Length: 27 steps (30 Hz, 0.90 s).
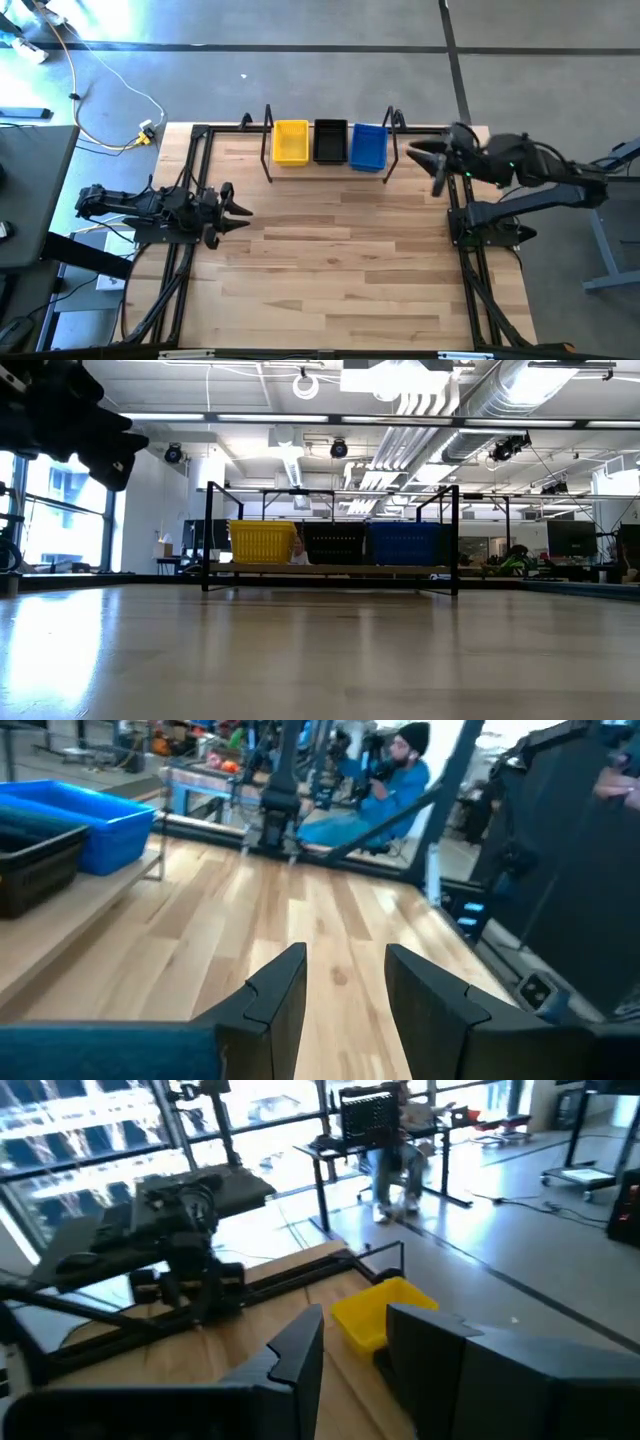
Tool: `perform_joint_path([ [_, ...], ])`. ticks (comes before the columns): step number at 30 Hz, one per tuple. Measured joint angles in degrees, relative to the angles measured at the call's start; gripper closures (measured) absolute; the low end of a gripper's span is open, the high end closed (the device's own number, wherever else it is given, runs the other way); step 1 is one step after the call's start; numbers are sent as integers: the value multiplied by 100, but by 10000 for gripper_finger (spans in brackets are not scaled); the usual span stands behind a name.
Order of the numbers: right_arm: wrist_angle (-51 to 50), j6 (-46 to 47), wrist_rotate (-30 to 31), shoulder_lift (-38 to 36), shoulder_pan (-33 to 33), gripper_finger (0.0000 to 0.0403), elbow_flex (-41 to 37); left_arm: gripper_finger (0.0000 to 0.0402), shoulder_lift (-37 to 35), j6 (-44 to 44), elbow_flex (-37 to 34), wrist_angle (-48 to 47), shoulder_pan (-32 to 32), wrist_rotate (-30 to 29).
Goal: Stack baskets on shelf by color
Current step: Return to Home Position
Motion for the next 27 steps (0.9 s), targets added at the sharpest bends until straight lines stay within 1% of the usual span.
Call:
perform_joint_path([
  [3, 306, 208, 0, -696, 140, 306, -867, 275, 20, -244, -2, 23, 0, -177],
  [5, 403, 306, -1, -1062, 192, 306, -1392, 275, 49, -287, 2, 19, 2, -186],
  [10, 433, 490, -17, -1844, 274, 306, -2530, 275, 88, 290, 1, 11, 2, -186],
  [16, 830, 512, -21, -2763, 271, 306, -3780, 275, 86, 299, 1, 26, 2, -186],
  [20, 1091, 561, -28, -3362, 270, 306, -4420, 275, 86, 305, 1, 25, 2, -186],
  [27, 1165, 693, -53, -4228, 270, 306, -5158, 275, 86, 305, 1, 24, 2, -186],
])
